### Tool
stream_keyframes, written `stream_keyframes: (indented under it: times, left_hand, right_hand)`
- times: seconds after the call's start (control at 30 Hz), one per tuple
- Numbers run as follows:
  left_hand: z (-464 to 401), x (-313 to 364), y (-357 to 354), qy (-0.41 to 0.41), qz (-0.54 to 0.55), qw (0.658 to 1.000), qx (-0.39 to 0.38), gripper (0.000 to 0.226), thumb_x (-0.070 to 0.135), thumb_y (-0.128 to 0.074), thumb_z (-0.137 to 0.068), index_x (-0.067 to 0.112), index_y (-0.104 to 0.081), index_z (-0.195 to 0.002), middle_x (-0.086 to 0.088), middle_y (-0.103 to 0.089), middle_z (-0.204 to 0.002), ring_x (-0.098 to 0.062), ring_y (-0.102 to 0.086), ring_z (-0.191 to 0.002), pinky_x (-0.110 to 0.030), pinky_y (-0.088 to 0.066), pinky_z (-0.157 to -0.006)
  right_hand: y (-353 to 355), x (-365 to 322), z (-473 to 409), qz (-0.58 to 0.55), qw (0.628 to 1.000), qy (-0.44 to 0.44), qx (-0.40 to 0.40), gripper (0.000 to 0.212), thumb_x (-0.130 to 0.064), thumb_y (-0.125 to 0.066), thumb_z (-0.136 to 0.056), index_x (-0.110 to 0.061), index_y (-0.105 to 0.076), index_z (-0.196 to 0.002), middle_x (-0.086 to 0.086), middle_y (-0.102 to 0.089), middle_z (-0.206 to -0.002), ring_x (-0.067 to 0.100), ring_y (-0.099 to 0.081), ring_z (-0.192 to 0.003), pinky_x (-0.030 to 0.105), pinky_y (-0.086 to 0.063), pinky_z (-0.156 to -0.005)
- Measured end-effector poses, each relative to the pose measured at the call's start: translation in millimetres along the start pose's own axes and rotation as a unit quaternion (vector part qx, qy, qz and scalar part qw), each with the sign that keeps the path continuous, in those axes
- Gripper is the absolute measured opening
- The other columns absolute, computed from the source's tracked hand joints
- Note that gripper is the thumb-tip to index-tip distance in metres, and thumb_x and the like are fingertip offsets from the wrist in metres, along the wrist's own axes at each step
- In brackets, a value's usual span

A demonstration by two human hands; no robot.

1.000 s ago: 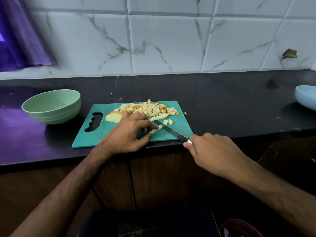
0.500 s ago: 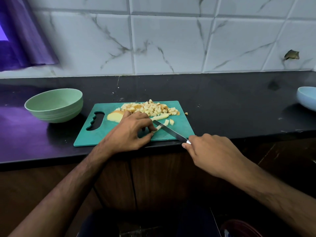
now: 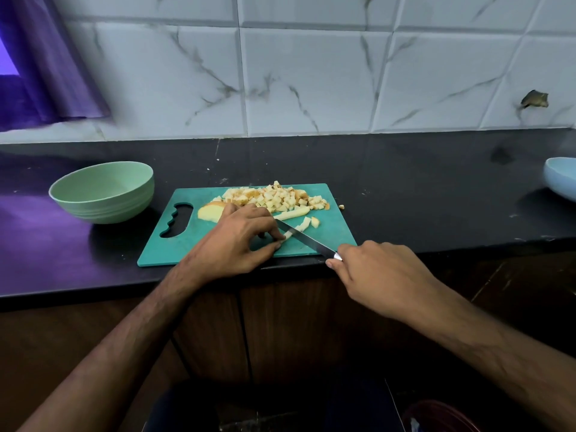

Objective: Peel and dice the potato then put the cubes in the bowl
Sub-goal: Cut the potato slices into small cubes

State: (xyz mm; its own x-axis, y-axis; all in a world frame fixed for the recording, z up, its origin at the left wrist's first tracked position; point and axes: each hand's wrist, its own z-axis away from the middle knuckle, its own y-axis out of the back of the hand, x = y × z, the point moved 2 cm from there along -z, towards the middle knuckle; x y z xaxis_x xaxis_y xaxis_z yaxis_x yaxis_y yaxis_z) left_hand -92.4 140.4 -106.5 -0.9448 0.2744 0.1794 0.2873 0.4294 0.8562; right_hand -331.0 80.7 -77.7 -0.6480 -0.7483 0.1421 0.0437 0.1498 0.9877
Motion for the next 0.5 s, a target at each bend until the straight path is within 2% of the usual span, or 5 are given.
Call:
stream_keyframes:
  times: [0.13, 0.27, 0.37, 0.5]
  left_hand:
    - [-0.3, 1.9, 0.5, -0.003, -0.008, 1.0, 0.006, 0.021, 0.046, -0.059, -0.092, 0.029, -0.069, -0.099, 0.018, -0.057, -0.098, -0.002, -0.048, -0.095, -0.03, -0.028, -0.083]
    - [-0.3, 0.2, 1.0, -0.005, -0.008, 1.0, 0.002, 0.01, 0.038, -0.067, -0.094, 0.029, -0.069, -0.098, 0.016, -0.06, -0.099, -0.004, -0.05, -0.096, -0.022, -0.027, -0.085]
    - [-0.4, 1.0, 1.9, 0.0, -0.005, 1.0, 0.0, 0.011, 0.038, -0.068, -0.095, 0.028, -0.071, -0.098, 0.014, -0.063, -0.101, -0.004, -0.051, -0.097, -0.02, -0.027, -0.087]
    - [0.3, 2.9, 3.2, 0.001, -0.004, 1.0, 0.006, 0.015, 0.042, -0.065, -0.092, 0.029, -0.071, -0.097, 0.015, -0.062, -0.099, -0.004, -0.051, -0.095, -0.027, -0.027, -0.081]
  right_hand:
    - [16.5, 6.5, 1.7, 0.0, 1.0, -0.003, 0.001, 0.038, -0.054, -0.021, -0.107, -0.029, -0.043, -0.09, -0.01, -0.047, -0.078, 0.005, -0.046, -0.062, 0.027, -0.034, -0.051]
    - [15.0, -0.4, 15.9, 0.006, 1.0, 0.004, -0.016, 0.038, -0.054, -0.019, -0.107, -0.029, -0.044, -0.093, -0.008, -0.05, -0.079, 0.006, -0.048, -0.062, 0.026, -0.034, -0.052]
    - [7.1, -7.9, 18.6, -0.006, 1.0, -0.004, -0.019, 0.035, -0.052, -0.02, -0.108, -0.028, -0.041, -0.093, -0.008, -0.043, -0.074, 0.006, -0.042, -0.059, 0.024, -0.029, -0.051]
    - [10.3, -4.2, 4.7, -0.007, 1.0, -0.002, -0.027, 0.036, -0.054, -0.021, -0.107, -0.028, -0.043, -0.093, -0.008, -0.046, -0.079, 0.006, -0.045, -0.062, 0.025, -0.033, -0.052]
